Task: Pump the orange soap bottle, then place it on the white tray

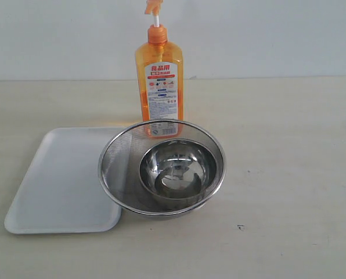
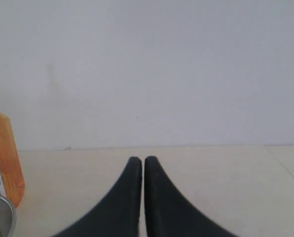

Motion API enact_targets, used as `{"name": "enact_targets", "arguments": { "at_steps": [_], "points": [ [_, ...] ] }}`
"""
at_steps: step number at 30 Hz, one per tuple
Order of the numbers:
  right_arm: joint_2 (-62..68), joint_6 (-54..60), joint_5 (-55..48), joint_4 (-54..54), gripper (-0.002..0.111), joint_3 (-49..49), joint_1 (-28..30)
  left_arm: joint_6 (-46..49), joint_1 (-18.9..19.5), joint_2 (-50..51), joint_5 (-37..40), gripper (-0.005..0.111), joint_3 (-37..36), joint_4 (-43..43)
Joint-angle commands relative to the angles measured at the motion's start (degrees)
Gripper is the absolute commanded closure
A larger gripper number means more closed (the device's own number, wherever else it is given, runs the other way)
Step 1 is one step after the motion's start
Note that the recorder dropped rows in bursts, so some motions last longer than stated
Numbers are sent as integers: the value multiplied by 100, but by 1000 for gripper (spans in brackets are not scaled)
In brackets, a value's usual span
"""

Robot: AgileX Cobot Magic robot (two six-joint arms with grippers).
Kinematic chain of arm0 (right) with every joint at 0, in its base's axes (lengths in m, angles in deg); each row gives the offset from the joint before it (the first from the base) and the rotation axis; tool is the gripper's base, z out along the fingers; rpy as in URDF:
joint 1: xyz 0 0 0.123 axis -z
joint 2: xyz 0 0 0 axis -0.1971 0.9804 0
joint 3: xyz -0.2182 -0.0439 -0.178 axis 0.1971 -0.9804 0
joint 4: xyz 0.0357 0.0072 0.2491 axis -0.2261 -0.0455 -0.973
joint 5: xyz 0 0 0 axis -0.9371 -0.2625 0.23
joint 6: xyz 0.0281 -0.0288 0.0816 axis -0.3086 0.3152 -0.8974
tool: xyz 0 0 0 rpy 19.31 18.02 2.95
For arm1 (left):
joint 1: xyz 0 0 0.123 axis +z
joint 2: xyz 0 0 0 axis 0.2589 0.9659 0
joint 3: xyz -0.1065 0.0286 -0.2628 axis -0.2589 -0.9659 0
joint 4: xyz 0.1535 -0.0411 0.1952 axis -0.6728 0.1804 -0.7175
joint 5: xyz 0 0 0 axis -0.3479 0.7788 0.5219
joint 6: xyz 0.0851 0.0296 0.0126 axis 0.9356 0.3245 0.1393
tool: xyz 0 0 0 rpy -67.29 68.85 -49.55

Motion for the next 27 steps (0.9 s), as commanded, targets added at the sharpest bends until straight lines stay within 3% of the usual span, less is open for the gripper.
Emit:
{"name": "enact_targets", "arguments": {
  "at_steps": [1, 7, 27],
  "points": [
    [358, 54, -277, -5, 108, 254, 0, 25, 32, -19, 6, 102, -22, 63],
    [942, 158, -691, -5, 108, 688, 0, 25, 32, -19, 6, 102, -22, 63],
    [1056, 81, -273, -29, 108, 769, 0, 25, 32, -19, 6, 102, -22, 63]
  ]
}}
